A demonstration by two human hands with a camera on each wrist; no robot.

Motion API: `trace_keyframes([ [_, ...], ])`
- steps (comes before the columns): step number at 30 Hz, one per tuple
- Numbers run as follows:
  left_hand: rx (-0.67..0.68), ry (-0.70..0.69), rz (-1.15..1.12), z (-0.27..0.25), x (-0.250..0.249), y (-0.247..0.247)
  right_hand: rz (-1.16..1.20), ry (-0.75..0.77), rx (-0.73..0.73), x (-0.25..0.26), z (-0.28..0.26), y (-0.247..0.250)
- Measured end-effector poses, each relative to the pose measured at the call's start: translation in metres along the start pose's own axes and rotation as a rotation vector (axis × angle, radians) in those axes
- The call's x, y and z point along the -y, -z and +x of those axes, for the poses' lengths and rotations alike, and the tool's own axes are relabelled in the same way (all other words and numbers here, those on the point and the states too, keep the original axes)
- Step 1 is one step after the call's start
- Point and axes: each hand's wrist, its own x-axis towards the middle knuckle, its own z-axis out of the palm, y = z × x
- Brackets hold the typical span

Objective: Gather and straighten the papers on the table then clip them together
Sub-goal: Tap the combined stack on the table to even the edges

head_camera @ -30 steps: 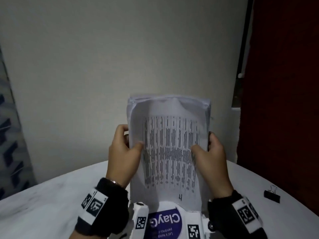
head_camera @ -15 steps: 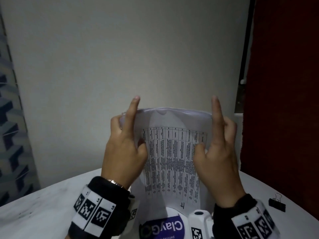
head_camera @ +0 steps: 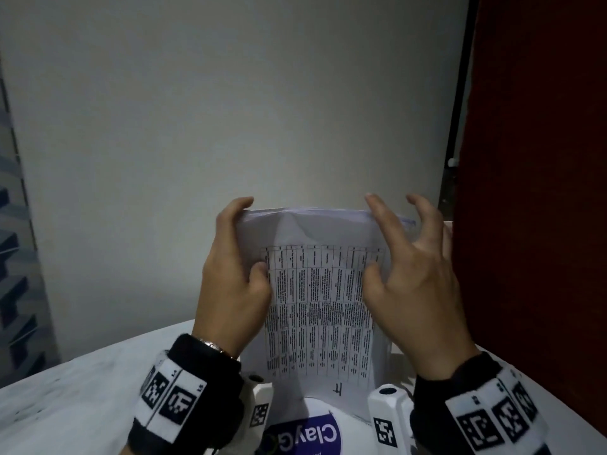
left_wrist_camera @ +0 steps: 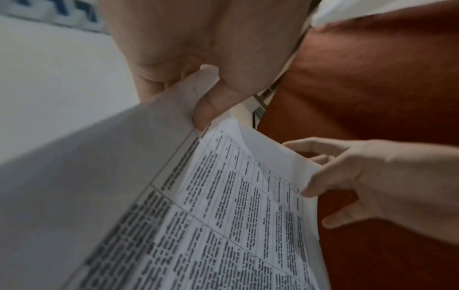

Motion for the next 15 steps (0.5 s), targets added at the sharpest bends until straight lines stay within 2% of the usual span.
trace_keyframes([
  [4, 0.006, 0.079, -0.254, -0.001, 0.001, -0.004, -0.019, -0.012, 0.015, -0.005, -0.002, -0.006],
  [10, 0.033, 0.213, -0.550, 0.005, 0.023, -0.007, 0.063, -0.069, -0.096, -0.007, 0.002, -0.010],
  [13, 0.047, 0.255, -0.604, 0.006, 0.024, -0.010, 0.194, -0.077, -0.137, -0.006, 0.005, -0.010],
  [15, 0.034, 0.272, -0.619, 0.006, 0.025, -0.011, 0.425, -0.196, -0.158, -0.012, 0.005, -0.014],
])
